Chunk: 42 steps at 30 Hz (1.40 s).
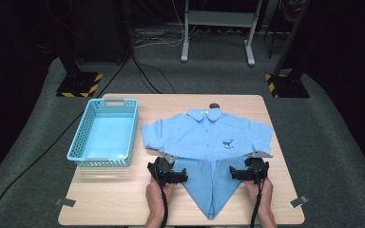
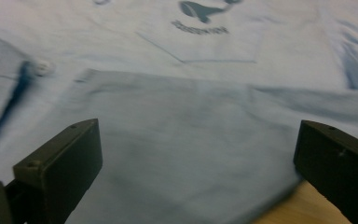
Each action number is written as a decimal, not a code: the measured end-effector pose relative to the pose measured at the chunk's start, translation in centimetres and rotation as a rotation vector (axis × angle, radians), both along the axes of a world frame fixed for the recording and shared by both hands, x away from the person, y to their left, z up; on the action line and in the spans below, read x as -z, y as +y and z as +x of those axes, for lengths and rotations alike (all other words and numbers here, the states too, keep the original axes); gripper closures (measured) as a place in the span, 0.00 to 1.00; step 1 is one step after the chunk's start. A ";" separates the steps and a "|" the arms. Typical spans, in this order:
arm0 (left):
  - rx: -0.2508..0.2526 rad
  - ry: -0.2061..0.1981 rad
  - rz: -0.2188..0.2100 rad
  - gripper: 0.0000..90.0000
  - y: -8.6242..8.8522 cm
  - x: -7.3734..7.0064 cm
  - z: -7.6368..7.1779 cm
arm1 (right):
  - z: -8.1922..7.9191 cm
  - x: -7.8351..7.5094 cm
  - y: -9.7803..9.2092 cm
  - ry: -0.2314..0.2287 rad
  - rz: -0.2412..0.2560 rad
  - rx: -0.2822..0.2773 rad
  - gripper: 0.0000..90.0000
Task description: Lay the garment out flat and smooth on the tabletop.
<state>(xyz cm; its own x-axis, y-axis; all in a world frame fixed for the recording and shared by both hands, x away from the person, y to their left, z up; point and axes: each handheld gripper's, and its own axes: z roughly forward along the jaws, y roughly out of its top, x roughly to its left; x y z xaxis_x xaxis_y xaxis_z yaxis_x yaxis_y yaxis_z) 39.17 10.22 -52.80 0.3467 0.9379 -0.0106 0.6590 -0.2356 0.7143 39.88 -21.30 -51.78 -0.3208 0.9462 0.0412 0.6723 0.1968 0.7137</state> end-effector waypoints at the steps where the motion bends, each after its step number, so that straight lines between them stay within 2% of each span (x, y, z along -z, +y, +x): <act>1: 0.001 0.000 0.000 0.00 0.0 0.0 0.0 | -0.1 -0.2 0.6 -0.003 0.000 -0.013 0.01; 3: 0.001 0.000 0.000 0.00 0.0 0.0 0.0 | 0.0 -0.4 1.1 -0.010 0.004 -0.026 0.01; 4: 0.001 0.000 0.000 0.00 0.0 0.0 0.0 | 0.3 -0.6 2.2 -0.002 0.012 -0.053 0.01; 5: 0.001 0.000 0.000 0.00 0.0 0.0 0.0 | 0.3 -0.6 2.2 -0.002 0.012 -0.053 0.01; 7: 0.001 0.000 0.000 0.00 0.0 0.0 0.0 | 1.0 -0.5 3.8 0.022 -0.002 -0.082 0.03; 9: 0.001 0.000 0.000 0.00 0.0 0.0 0.0 | 1.3 -0.4 4.6 0.034 -0.001 -0.097 0.03; 13: 0.001 0.000 0.000 0.00 0.0 0.0 0.0 | 1.9 0.0 5.6 0.050 -0.014 -0.100 0.06; 15: 0.001 0.000 0.000 0.00 0.0 0.0 0.0 | 2.0 0.1 5.8 0.046 -0.043 -0.084 0.14; 16: 0.001 0.000 0.000 0.00 0.0 0.0 0.0 | 1.9 0.0 5.9 0.038 -0.057 -0.079 0.18; 19: 0.002 0.000 0.000 0.00 0.0 0.0 0.0 | 1.8 -0.1 5.7 0.033 -0.059 -0.086 0.25; 28: 0.004 -0.001 0.000 0.00 0.0 0.0 0.0 | 0.9 0.0 4.8 -0.014 -0.036 -0.093 0.48; 42: 0.005 -0.001 0.000 0.00 0.0 0.0 0.0 | 0.5 -0.1 4.2 -0.023 -0.022 -0.080 0.77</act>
